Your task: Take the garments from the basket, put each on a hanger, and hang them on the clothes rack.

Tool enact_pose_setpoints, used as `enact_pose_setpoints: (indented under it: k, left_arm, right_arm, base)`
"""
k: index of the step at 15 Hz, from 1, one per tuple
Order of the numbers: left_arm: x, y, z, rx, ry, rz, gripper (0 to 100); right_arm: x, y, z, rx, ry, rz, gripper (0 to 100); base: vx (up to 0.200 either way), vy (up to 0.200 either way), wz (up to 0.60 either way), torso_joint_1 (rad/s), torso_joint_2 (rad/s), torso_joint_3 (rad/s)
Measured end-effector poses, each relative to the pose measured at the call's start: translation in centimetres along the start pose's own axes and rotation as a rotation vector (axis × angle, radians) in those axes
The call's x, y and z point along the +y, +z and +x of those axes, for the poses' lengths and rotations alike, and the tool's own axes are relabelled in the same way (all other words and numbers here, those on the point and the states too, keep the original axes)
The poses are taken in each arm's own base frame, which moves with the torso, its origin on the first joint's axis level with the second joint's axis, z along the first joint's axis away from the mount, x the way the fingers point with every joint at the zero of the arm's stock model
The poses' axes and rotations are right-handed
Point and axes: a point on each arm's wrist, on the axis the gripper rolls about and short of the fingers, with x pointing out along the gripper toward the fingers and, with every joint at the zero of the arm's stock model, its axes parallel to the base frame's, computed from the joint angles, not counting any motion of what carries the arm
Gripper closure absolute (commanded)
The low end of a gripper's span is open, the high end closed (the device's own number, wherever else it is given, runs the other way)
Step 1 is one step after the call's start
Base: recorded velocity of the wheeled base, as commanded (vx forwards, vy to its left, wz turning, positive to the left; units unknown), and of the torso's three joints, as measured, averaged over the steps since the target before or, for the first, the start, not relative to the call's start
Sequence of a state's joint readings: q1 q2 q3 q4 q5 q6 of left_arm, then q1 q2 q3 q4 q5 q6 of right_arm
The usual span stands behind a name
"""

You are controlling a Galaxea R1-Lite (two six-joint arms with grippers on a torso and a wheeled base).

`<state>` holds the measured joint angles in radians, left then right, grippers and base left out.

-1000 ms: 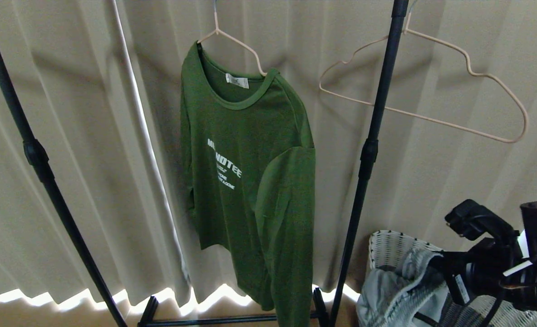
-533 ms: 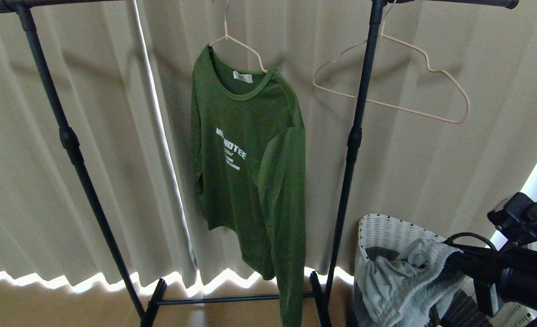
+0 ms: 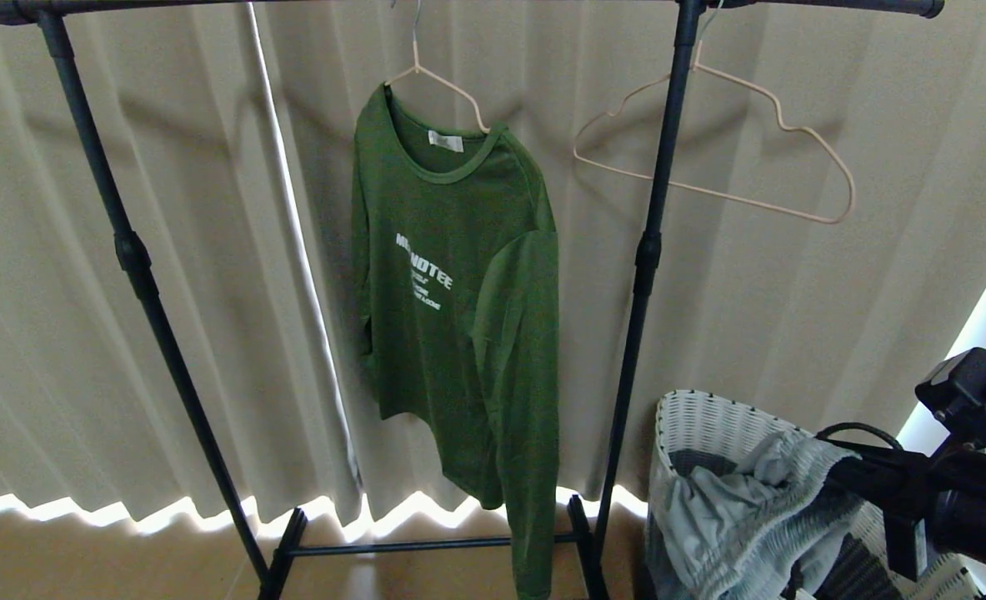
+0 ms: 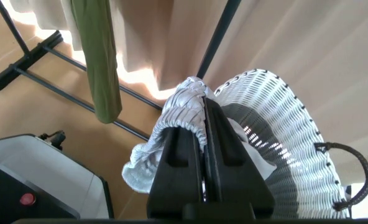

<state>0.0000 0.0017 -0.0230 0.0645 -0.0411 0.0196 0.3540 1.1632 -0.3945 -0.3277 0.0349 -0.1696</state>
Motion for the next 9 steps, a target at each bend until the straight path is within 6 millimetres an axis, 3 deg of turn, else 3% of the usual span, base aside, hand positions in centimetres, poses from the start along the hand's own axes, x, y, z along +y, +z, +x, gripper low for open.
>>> enact_pose_setpoints:
  k: [6,9]
  left_arm:
    - [0.0,0.0,0.0,0.0,0.0,0.0,0]
    - [0.0,0.0,0.0,0.0,0.0,-0.001,0]
  right_arm:
    - [0.01,0.05,-0.02,-0.003,0.001,-0.003,100]
    - [0.02,0.05,-0.01,-0.002,0.003,-0.003,100]
  base:
    - [0.0,0.2,0.0,0.002,0.0,0.003]
    - [0.0,0.0,0.0,0.0,0.0,0.0]
